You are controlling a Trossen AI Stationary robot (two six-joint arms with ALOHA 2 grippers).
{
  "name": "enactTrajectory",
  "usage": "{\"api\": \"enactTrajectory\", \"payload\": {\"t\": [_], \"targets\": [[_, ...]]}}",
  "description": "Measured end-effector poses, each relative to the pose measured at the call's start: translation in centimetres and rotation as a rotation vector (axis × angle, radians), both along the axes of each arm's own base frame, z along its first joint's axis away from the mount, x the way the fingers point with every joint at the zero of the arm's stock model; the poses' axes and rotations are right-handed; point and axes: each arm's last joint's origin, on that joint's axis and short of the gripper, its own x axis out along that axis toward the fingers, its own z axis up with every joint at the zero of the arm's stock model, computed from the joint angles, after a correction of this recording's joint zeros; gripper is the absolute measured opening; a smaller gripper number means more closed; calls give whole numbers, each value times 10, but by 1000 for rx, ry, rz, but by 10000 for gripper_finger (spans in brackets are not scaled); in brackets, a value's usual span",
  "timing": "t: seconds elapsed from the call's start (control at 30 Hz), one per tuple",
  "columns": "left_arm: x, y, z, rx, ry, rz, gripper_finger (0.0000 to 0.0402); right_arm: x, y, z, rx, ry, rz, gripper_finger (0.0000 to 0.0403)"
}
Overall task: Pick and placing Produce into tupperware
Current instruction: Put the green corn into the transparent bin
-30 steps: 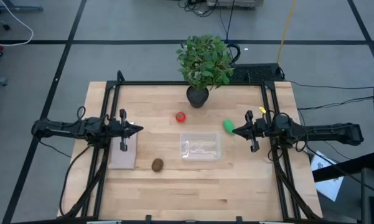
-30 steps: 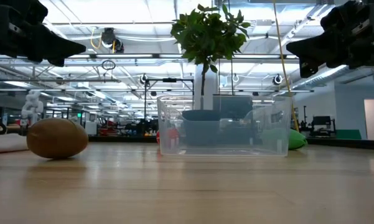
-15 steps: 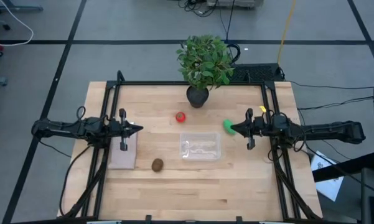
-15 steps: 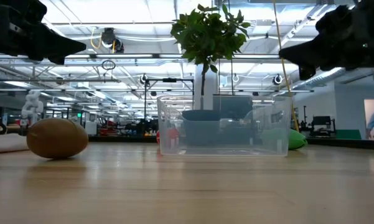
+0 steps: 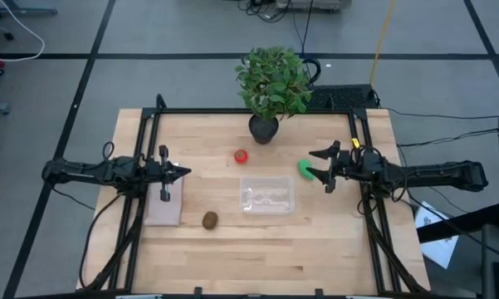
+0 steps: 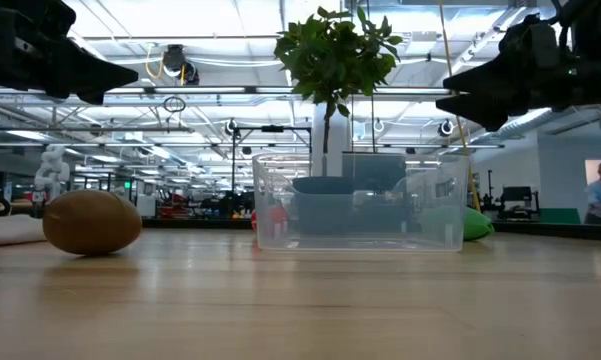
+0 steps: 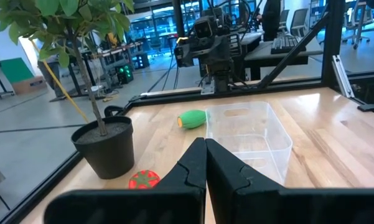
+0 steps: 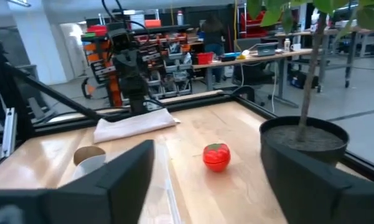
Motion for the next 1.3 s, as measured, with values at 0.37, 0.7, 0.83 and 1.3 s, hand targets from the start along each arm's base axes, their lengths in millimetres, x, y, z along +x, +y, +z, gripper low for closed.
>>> {"api": "enactTrajectory", "payload": {"t": [0.37,0.7,0.83,1.3], "targets": [[0,0,0,-3,2,0,3,0,0,2,1,-1,1,327],[0,0,0,3,3,0,3,11,-7,72,68,227,-173,331],[0,0,0,2,4,0,3,16,-12,91,155,353,-244,331],[0,0,0,2,5,-1,3,45,-46,111,389,777,-420,332]]}}
